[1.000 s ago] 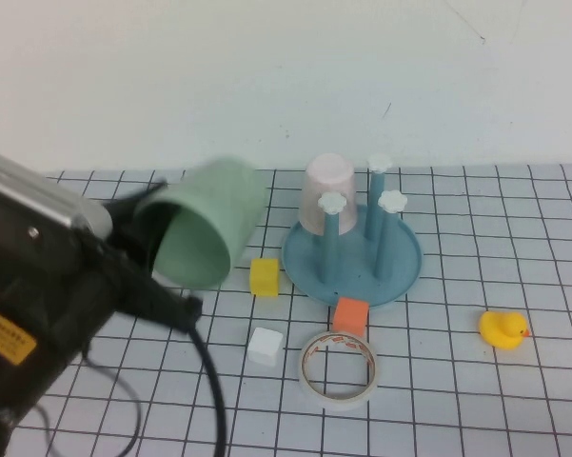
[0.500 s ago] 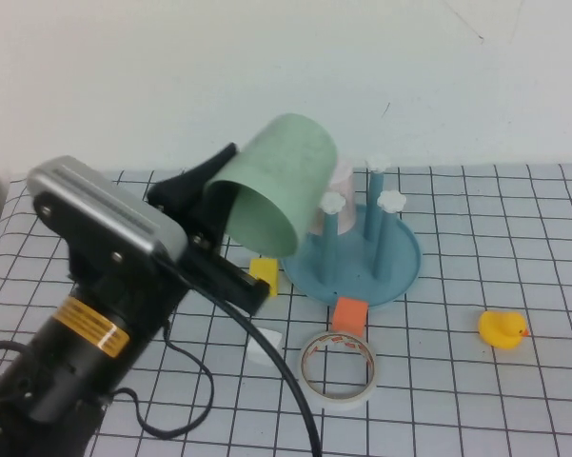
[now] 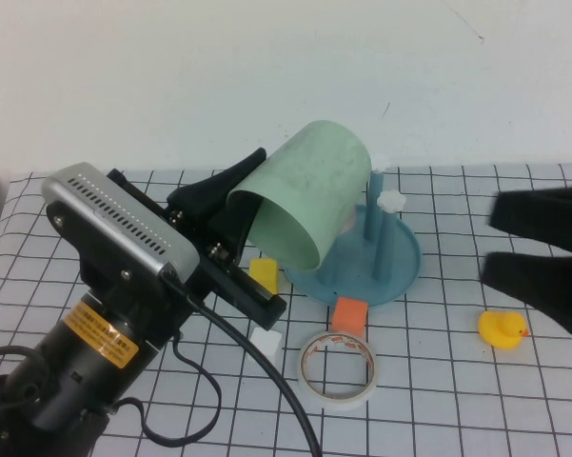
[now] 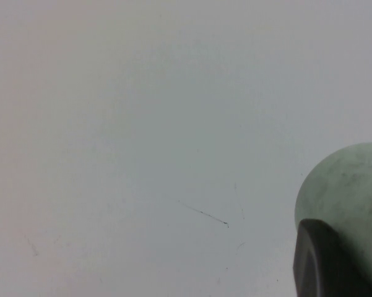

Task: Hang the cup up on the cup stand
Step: Adjust the cup with two arms

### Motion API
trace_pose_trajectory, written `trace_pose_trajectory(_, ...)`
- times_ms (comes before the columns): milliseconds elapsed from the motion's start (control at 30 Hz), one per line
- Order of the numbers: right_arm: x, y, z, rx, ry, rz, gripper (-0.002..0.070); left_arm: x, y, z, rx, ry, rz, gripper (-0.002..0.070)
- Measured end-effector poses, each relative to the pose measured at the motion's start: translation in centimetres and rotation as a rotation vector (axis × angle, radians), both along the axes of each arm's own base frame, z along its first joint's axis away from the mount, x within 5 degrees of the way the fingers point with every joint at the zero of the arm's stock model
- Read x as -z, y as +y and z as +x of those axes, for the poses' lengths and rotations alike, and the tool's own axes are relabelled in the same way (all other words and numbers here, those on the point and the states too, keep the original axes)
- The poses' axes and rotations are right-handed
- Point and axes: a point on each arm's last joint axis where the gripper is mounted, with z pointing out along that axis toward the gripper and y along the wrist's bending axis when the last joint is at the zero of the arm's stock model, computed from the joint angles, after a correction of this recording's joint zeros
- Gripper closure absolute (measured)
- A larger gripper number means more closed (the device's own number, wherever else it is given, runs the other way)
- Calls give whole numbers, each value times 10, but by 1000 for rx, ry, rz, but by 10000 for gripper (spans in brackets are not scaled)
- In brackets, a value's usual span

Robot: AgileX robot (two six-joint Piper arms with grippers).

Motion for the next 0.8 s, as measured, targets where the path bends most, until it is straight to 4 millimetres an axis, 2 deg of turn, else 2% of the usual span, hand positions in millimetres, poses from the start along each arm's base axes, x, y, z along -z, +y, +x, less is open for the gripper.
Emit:
trace_pose_trajectory(200,-7,32,31,-38,-5,-50,-14,0,0,0,0,5,-7,664)
trace_pose_trajectory(367,-17,53,49,-44,-33,-69,-15,0,1,1,-11,12,-17,664)
trace_pose_trajectory(600,-25,73,64,-55,-62,-79,-16,0,2,2,-20,18,-26,664)
trace_pose_trajectory(800,-25,87,73,-70,-49,-80,-17,0,2,2,-23,21,-30,664)
